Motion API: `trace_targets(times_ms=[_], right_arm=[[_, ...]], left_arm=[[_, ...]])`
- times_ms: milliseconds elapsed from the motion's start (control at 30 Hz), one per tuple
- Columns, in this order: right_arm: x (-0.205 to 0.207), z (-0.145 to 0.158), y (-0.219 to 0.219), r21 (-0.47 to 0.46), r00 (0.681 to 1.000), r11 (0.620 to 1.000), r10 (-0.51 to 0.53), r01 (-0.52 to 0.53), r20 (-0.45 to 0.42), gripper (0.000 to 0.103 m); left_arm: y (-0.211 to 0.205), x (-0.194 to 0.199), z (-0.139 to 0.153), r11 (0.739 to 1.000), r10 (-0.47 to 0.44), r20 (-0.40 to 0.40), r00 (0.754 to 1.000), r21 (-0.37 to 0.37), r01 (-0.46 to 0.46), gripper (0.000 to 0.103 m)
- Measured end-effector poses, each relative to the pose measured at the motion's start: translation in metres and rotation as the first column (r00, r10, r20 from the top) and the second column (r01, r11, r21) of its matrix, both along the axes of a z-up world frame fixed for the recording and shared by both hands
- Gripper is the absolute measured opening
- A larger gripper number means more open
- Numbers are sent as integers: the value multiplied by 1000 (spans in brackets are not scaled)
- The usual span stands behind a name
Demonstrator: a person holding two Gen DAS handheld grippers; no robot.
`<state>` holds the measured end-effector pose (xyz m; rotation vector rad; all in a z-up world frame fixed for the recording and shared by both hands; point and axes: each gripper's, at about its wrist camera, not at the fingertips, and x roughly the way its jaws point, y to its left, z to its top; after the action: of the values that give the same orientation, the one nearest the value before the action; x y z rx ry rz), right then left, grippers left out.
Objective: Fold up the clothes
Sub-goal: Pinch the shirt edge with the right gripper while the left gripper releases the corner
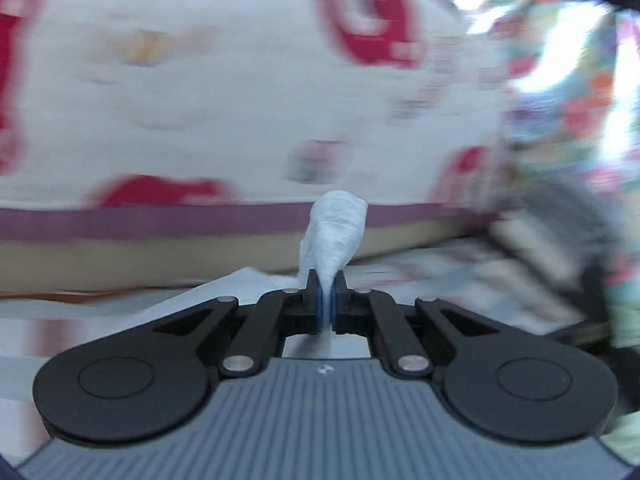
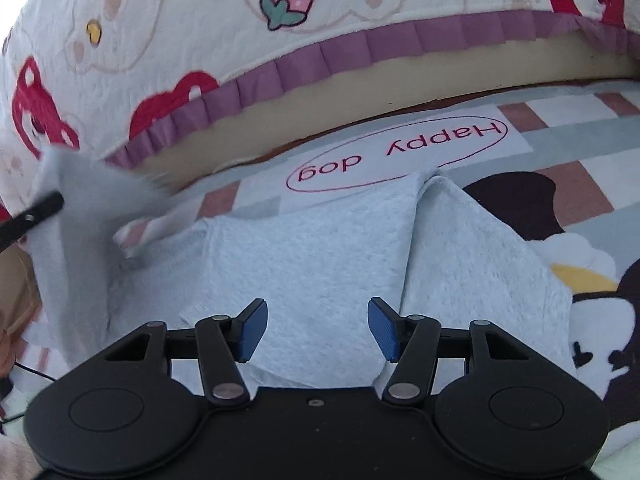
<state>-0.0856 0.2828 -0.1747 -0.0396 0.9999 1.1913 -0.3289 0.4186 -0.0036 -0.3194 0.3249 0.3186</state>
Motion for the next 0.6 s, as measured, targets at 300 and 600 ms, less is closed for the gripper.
trace_targets(times_ms=[300, 600], right_arm=[[42, -38, -37, -4, 919, 976, -205, 217, -337, 62], [46, -55, -50, 132, 772, 961, -109, 243, -627, 64]], left_arm=[[-34, 98, -111, 860, -240, -277, 930, -505, 72, 17], [7, 57, -83, 945, -88, -395, 915, -324, -49, 41]])
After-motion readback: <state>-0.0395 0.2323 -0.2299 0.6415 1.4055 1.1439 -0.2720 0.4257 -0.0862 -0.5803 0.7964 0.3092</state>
